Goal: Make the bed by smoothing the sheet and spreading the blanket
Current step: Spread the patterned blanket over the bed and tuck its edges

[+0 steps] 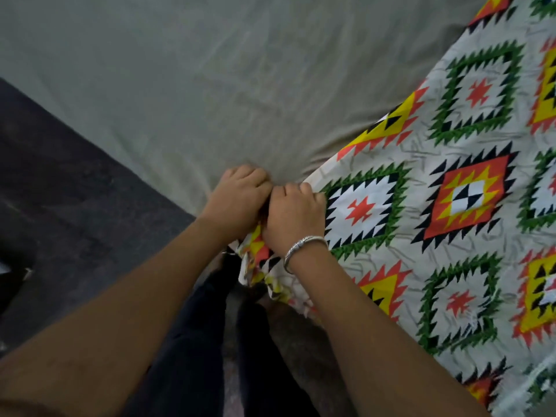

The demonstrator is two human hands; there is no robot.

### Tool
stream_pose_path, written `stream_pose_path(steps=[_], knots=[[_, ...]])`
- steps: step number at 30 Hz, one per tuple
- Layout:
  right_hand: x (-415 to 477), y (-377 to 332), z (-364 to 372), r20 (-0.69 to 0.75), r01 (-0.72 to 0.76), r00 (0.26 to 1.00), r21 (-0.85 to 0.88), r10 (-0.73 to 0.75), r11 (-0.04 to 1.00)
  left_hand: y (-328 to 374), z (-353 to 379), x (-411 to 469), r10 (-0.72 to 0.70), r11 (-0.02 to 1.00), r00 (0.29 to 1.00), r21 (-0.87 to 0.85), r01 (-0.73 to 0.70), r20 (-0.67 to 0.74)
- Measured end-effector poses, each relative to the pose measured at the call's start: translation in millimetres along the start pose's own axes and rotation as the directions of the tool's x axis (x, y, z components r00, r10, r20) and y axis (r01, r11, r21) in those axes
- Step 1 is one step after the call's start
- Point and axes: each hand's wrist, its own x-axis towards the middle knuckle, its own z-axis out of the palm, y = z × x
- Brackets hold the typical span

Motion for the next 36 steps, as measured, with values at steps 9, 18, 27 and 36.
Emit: stream_pose_path(steps=[9,18,27,36], knots=[[-20.0,-15.2,5.7,-0.089,0.009,0.996,-0.012,-0.010,1.000,-6.4,-5.5,-25.9,0.078,0.995,0.997,0.059,-0.079,0.028],[-41.1,-45.8,48.4,-0.356,-0.060,0.933,-0.033,0.045,0.998,-18.2,9.1,-66.7,0.108,0.986,0.978,0.144,-0.082,-0.181],[-50.6,-58.1,62.5,-0.395,0.031,0.918,-0.002,-0.029,1.000,-20.4,32.8,-119.1,0.036,0.998,0.999,-0.043,-0.037,-0.009],[-70.0,-107.6,97.1,0.502,-0.595,0.729,0.801,0.465,0.068,-0.6,41.0,-94.8,-0.598,0.392,0.676,-0.579,0.715,0.430]])
